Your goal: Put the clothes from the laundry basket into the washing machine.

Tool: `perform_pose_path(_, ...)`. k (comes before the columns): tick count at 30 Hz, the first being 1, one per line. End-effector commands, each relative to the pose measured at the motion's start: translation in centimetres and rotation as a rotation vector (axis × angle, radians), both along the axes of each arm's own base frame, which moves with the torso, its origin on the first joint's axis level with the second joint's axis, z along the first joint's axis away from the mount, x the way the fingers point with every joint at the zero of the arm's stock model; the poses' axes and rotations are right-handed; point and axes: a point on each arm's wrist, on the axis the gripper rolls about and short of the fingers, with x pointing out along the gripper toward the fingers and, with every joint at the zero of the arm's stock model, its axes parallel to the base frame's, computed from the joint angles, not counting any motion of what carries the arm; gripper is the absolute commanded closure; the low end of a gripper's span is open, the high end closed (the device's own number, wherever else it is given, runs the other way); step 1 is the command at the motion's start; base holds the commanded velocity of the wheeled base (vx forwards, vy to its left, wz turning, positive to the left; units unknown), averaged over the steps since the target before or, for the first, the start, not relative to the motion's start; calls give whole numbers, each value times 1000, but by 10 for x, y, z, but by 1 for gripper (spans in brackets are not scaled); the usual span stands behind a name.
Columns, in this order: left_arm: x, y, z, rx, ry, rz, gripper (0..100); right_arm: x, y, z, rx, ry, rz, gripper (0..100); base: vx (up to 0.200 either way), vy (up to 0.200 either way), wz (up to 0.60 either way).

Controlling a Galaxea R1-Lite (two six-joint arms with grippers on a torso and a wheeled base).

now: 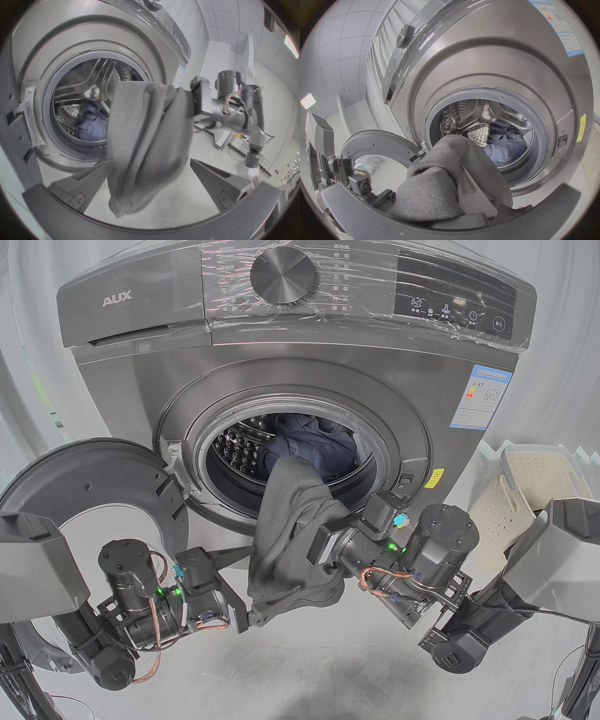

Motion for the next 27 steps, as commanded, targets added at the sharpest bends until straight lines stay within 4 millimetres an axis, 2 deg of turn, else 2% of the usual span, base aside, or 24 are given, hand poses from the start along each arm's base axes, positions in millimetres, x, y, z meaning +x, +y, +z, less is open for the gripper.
perform_pose_path(1,25,-17,-11,-12,-4,26,0,-6,6,0,2,-2,24,100,0,0,0)
perform_pose_path(5,28,-24,-16,-15,6,16,0,-9,8,0,1,1,33,100,0,0,0)
perform_pose_path(13,18,-31,-8,-40,6,-30,0,-9,10,0,3,0,35,100,0,0,0)
perform_pose_path(27,1,-23,3,-45,0,-80,0,0,2,-1,-1,1,5,100,0,0,0)
